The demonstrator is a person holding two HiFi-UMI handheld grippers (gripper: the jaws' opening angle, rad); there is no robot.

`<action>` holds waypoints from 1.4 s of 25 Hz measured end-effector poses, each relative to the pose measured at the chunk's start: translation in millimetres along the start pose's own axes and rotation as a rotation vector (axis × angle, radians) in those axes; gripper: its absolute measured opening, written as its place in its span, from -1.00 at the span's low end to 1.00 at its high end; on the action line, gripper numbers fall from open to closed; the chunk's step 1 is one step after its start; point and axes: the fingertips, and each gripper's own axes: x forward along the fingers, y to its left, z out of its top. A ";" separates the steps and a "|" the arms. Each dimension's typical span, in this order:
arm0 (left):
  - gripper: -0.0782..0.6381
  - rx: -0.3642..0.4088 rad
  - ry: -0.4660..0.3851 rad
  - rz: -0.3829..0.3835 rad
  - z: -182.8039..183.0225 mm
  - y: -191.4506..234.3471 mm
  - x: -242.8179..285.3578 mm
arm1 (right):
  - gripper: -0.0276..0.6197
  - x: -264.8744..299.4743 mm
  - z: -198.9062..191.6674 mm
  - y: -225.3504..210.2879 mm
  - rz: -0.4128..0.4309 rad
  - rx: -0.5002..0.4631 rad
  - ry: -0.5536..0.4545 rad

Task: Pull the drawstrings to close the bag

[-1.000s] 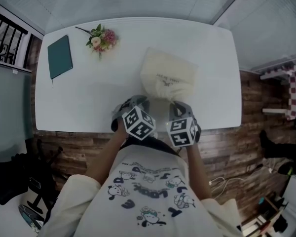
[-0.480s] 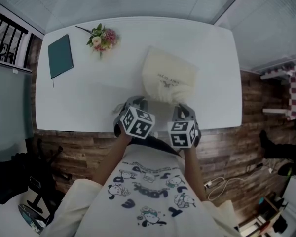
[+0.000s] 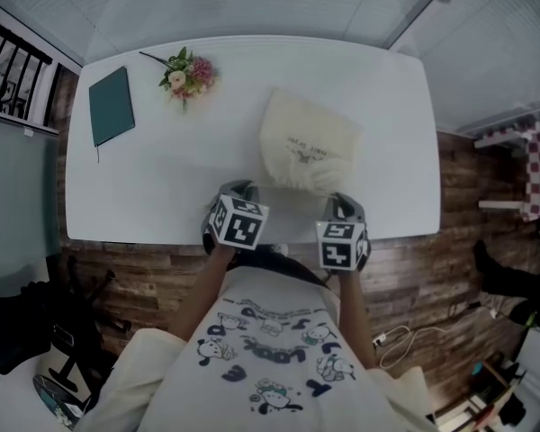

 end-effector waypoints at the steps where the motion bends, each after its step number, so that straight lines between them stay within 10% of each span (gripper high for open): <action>1: -0.66 -0.030 0.003 -0.014 -2.7 1.9 0.2 | -0.87 -0.5 -0.8 -2.7 0.007 0.019 -0.001; 9: -0.65 -0.007 -0.026 -0.074 -1.8 -10.5 -3.4 | -0.84 -2.4 -14.5 18.6 0.145 0.090 0.009; 12: -0.50 0.007 -0.053 -0.119 -1.7 -15.6 -7.3 | -0.30 -5.3 -22.6 24.5 0.174 0.086 0.022; 16: -0.24 0.000 -0.093 -0.149 -1.6 -18.5 -22.6 | -0.30 -20.9 -22.9 21.5 0.170 0.086 -0.003; 35: -0.43 0.073 -0.787 -0.085 175.4 -52.2 -174.0 | -0.65 -156.1 173.0 -25.0 -0.040 0.175 -0.770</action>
